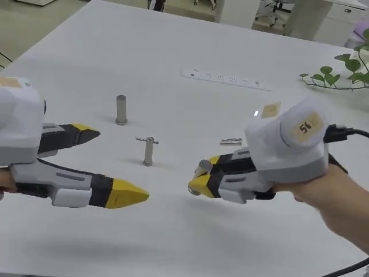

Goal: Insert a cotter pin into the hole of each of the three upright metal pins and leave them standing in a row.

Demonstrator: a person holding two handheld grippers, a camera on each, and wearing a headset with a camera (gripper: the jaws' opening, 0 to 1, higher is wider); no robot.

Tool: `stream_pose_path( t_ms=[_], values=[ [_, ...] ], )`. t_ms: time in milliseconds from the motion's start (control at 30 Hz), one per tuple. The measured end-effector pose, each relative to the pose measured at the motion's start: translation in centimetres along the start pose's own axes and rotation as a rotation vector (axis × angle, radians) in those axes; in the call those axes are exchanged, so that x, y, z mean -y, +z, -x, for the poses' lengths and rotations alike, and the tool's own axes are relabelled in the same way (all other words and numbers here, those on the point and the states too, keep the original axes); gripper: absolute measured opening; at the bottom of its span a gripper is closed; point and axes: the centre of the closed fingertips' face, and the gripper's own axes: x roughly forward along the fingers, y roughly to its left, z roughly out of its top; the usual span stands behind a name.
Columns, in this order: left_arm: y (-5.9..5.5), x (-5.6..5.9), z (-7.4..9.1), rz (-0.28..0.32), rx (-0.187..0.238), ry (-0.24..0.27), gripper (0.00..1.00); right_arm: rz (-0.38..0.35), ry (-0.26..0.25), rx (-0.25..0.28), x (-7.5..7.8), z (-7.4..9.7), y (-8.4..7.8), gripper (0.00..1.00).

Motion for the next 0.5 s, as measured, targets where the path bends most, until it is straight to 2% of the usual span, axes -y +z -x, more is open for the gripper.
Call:
stream_pose_path(
  t_ms=[300, 500],
  values=[
    [-0.6, 0.6, -0.1, -0.013, -0.025, -0.018, 0.99, -0.009, 0.008, -0.023, -0.1, -1.7, -1.8, 0.13],
    [-0.9, 1.0, -0.1, -0.007, -0.034, -0.025, 0.99, -0.010, 0.007, -0.026, -0.1, -2.4, -2.3, 0.13]
  ],
)
